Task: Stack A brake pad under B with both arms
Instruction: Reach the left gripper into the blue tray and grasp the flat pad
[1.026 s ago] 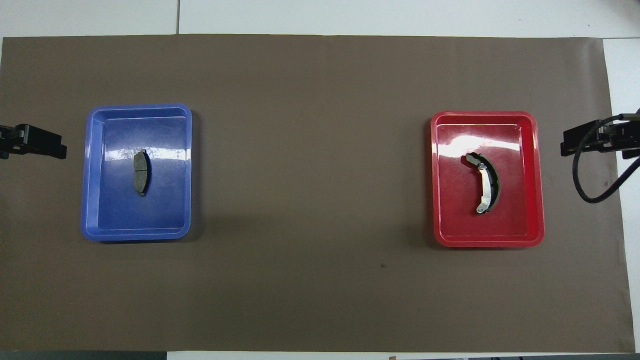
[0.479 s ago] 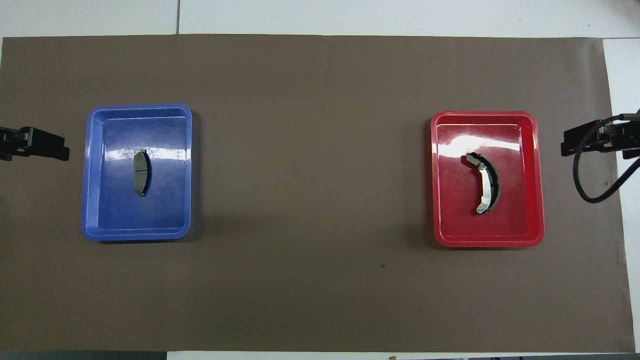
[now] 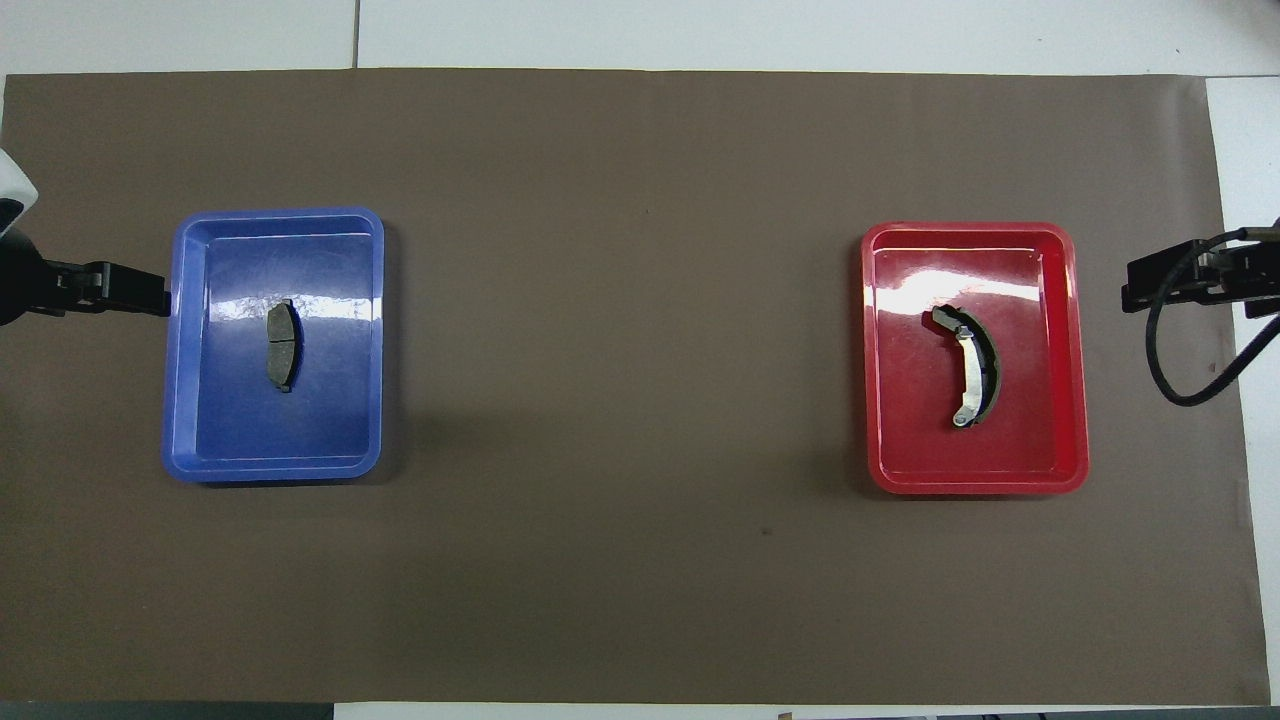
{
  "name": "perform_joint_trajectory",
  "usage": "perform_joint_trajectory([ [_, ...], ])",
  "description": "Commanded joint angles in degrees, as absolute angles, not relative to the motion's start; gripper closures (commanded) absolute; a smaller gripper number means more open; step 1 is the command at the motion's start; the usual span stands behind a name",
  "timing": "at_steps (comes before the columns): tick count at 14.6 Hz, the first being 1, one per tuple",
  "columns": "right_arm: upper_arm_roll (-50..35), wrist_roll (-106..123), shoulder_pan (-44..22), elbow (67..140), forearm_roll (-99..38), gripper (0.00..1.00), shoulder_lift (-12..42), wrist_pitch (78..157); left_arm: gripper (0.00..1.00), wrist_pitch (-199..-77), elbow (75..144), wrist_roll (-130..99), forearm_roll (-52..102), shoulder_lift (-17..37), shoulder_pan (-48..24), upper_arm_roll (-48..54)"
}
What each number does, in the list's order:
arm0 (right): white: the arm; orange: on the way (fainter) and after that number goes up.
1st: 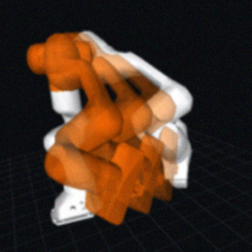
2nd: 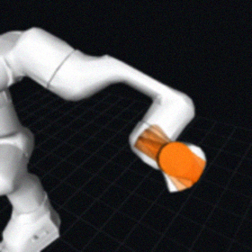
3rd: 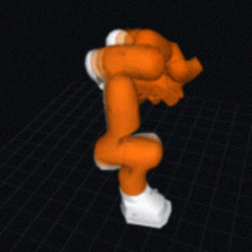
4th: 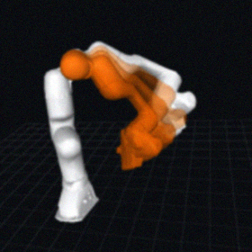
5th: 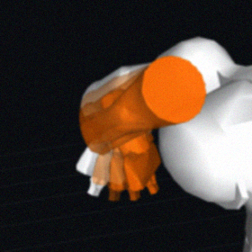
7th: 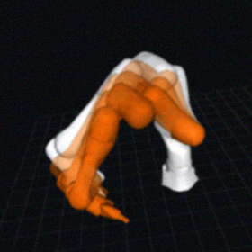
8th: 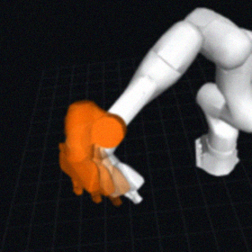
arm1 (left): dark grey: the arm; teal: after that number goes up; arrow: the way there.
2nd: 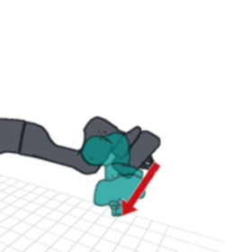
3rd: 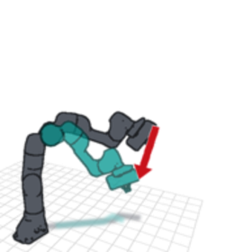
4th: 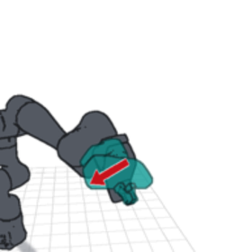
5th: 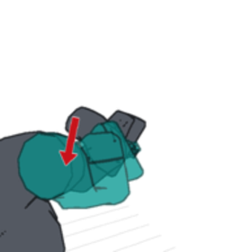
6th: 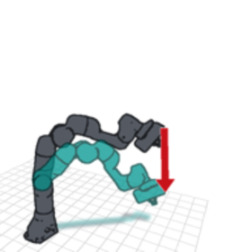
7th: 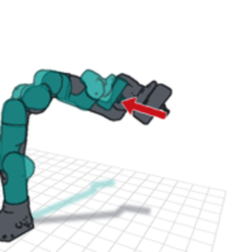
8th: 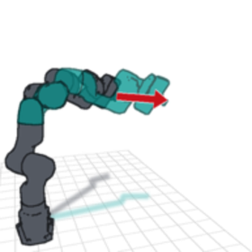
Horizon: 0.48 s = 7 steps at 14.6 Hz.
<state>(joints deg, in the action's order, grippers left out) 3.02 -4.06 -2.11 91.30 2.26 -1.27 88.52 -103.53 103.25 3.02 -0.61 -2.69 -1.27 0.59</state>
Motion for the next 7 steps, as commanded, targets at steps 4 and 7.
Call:
perform_joint_trajectory([
  [4, 3.0, -3.3, -1.9, 91.3, 2.3, 0.00, -1.5, 88.9, 0.03, -119.0, 116.2, 1.1, -1.1, -1.9, -1.6, 0.4],
  [7, 3.0, -3.3, -1.9, 91.3, 2.3, 0.00, -1.6, 88.9, 0.03, -127.4, 121.0, -0.2, -1.1, 2.0, -2.8, 0.4],
])
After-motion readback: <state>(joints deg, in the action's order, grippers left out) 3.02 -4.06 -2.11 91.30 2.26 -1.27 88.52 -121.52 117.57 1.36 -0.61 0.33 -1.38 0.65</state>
